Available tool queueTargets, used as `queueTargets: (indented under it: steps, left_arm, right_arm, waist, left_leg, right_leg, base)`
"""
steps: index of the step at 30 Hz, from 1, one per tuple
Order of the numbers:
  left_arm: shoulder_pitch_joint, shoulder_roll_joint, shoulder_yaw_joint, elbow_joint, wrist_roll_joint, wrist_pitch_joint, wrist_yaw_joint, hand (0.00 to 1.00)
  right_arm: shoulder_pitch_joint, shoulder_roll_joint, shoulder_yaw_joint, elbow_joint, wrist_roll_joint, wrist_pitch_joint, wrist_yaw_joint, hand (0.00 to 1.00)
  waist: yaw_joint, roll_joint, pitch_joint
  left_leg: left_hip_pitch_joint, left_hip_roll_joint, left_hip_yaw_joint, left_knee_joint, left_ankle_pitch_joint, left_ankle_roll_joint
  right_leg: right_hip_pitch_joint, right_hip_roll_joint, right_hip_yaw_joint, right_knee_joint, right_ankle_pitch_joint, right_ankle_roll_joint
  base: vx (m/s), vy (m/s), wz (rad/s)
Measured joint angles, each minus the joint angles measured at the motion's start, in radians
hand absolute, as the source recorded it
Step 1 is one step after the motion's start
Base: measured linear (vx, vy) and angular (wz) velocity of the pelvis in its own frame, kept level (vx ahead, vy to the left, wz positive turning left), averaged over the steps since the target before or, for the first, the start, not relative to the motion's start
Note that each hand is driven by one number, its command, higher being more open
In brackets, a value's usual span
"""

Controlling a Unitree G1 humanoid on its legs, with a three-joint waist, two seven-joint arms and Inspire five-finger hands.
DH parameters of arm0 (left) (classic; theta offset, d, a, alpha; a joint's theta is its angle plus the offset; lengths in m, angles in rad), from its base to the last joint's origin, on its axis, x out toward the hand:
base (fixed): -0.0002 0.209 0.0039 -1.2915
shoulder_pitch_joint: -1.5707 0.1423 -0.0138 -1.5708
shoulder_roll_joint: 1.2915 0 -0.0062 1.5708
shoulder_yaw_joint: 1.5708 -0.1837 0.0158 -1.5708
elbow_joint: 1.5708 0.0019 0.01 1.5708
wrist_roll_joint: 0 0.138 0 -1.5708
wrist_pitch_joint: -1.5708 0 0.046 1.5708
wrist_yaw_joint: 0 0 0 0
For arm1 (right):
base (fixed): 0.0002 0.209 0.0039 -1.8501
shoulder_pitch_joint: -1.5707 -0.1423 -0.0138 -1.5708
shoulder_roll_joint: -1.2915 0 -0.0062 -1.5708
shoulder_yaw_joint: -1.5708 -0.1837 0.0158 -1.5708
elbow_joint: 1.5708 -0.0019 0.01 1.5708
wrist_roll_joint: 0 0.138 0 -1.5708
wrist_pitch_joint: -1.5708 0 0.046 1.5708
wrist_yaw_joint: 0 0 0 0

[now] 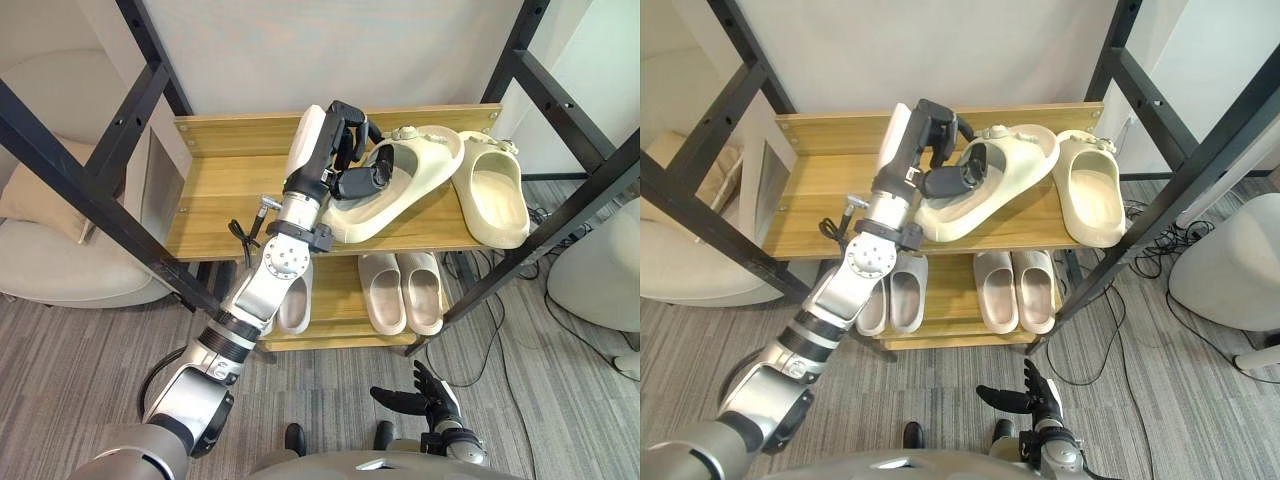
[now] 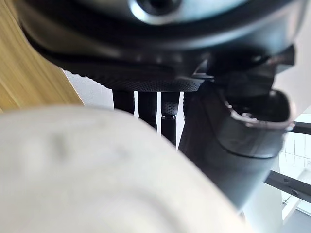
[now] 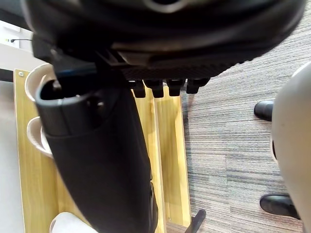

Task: Organize the slippers on the shoe rack

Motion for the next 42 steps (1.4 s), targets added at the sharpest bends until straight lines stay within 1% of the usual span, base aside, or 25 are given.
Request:
queueTargets:
  steps: [8,12,14,17,18,26,28,34,42]
  left_arm:
    - [-0.014,-0.038,0.0,0.056,-0.002,0.015,0.002,0.0]
    - [-0.022,-0.033,0.0,0.141,-0.023,0.022,0.014,0.0]
    - [-0.02,-0.03,0.0,0.181,-0.024,0.035,0.016,0.0]
    - [-0.019,-0.03,0.009,0.182,-0.043,0.035,0.032,0.0]
    - [-0.019,-0.03,0.016,0.182,-0.048,0.034,0.035,1.0]
    - [-0.019,-0.032,0.023,0.192,-0.081,0.031,0.049,1.0]
    - [-0.02,-0.043,0.041,0.189,-0.088,0.03,0.051,1.0]
    - [-0.02,-0.05,0.05,0.189,-0.109,0.03,0.057,1.0]
    - [-0.021,-0.08,0.057,0.162,-0.146,0.034,0.064,1.0]
  right_arm:
    - [0.003,0.001,-0.001,-0.008,0.001,-0.001,-0.008,1.0]
    - [0.006,0.001,-0.001,-0.014,0.009,-0.003,-0.011,1.0]
    - [0.006,0.001,-0.001,-0.014,0.018,-0.003,-0.014,1.0]
    - [0.006,0.001,-0.001,-0.013,0.03,-0.003,-0.014,1.0]
    - [0.006,0.002,-0.001,-0.013,0.035,-0.003,-0.014,1.0]
    - [-0.003,0.003,-0.002,-0.015,0.036,-0.004,-0.015,1.0]
    - [-0.002,0.004,-0.002,-0.016,0.036,-0.005,-0.017,1.0]
    - [-0.003,0.006,-0.002,-0.017,0.036,-0.006,-0.026,1.0]
    - [-0.002,0.006,-0.002,-0.02,0.036,-0.008,-0.027,1.0]
  waist:
    - [-0.009,0.0,0.0]
    - [-0.016,0.0,0.0]
    - [-0.019,0.0,0.001]
    - [-0.02,-0.006,0.006]
    - [-0.021,-0.009,0.01]
    - [-0.025,-0.012,0.03]
    - [-0.025,-0.011,0.031]
    - [-0.024,-0.009,0.033]
    - [-0.023,-0.008,0.038]
  left_leg:
    - [0.0,0.0,0.001,0.0,0.0,0.0]
    - [-0.001,0.0,0.005,0.0,0.0,-0.001]
    - [-0.001,0.0,0.005,-0.001,-0.001,-0.001]
    - [-0.002,0.0,0.005,-0.001,-0.001,-0.002]
    - [-0.003,0.0,0.006,-0.001,-0.001,-0.002]
    - [-0.008,0.0,0.009,-0.001,-0.002,-0.003]
    - [-0.01,-0.001,0.009,-0.001,-0.002,-0.003]
    - [-0.011,-0.001,0.008,-0.001,-0.002,-0.003]
    - [-0.015,-0.002,0.002,-0.001,-0.002,-0.004]
  right_leg:
    - [-0.002,0.0,0.001,0.0,0.0,0.0]
    - [-0.004,0.001,0.002,-0.001,0.001,-0.001]
    - [-0.004,0.001,0.002,-0.002,0.001,-0.001]
    - [-0.004,0.001,0.002,-0.005,0.001,-0.001]
    - [-0.004,0.001,0.001,-0.007,0.003,-0.001]
    - [-0.004,0.003,0.0,-0.025,0.014,0.0]
    - [-0.003,0.003,0.0,-0.031,0.016,0.0]
    - [-0.001,0.004,-0.002,-0.035,0.018,0.0]
    - [-0.001,0.002,-0.002,-0.031,0.015,0.001]
  base:
    - [0.0,0.0,0.0]
    - [0.0,0.002,-0.01]
    - [0.0,0.0,0.0]
    - [0.0,0.0,0.0]
    - [0.0,0.0,0.0]
    - [0.0,0.0,0.0]
    - [0.0,0.0,0.0]
    - [0.0,0.0,0.0]
    - [0.0,0.001,0.0]
